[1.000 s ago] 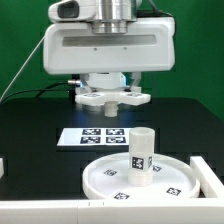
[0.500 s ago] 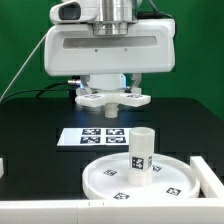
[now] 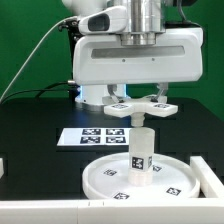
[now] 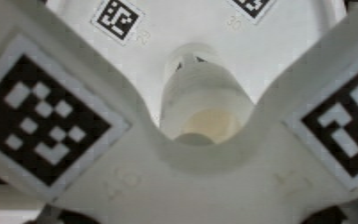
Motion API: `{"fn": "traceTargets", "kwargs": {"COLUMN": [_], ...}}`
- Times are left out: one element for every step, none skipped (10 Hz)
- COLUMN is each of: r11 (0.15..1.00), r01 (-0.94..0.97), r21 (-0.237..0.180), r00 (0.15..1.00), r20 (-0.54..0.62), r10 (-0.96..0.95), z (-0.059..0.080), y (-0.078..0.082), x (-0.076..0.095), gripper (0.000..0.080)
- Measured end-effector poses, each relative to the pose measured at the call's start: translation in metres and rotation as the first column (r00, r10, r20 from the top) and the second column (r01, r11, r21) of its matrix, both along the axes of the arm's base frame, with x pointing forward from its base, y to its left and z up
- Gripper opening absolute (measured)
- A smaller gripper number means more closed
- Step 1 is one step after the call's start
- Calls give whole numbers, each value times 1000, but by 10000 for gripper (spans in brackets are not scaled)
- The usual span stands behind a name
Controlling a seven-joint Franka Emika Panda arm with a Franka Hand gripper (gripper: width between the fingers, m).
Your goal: Assemble round table
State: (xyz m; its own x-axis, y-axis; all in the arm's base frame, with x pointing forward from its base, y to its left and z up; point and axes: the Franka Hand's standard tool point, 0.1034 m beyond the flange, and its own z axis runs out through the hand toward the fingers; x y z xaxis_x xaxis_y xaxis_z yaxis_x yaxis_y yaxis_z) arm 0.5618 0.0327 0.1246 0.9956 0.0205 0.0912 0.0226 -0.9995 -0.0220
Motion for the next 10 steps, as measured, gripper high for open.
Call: {"fn": "traceTargets", "kwargs": {"r11": [1000,1000,1000,1000,1000,1000,1000,1000,1000,1000], "r01": [0,0,0,-2,-4,-6,-6,-5,-6,-8], "r21": [0,1,-1,-4,-5,-7,-9,-11,-11,-12], "r00": [1000,1000,1000,1000,1000,1000,1000,1000,1000,1000], "r20": [-7,-7,-12,-19,-23,-30,-24,-14,-14,-11], "r10": [0,0,0,2,4,6,6,5,5,8], "z": [-4,-5,-9,-13,-17,-22,-23,-23,-23,-23], "y": [3,6,5,6,7,8,7,7,7,7], "x": [-2,-2,-2,-2,-1,-2,0,2,2,1], "gripper": [453,453,453,453,453,453,453,453,454,454]}}
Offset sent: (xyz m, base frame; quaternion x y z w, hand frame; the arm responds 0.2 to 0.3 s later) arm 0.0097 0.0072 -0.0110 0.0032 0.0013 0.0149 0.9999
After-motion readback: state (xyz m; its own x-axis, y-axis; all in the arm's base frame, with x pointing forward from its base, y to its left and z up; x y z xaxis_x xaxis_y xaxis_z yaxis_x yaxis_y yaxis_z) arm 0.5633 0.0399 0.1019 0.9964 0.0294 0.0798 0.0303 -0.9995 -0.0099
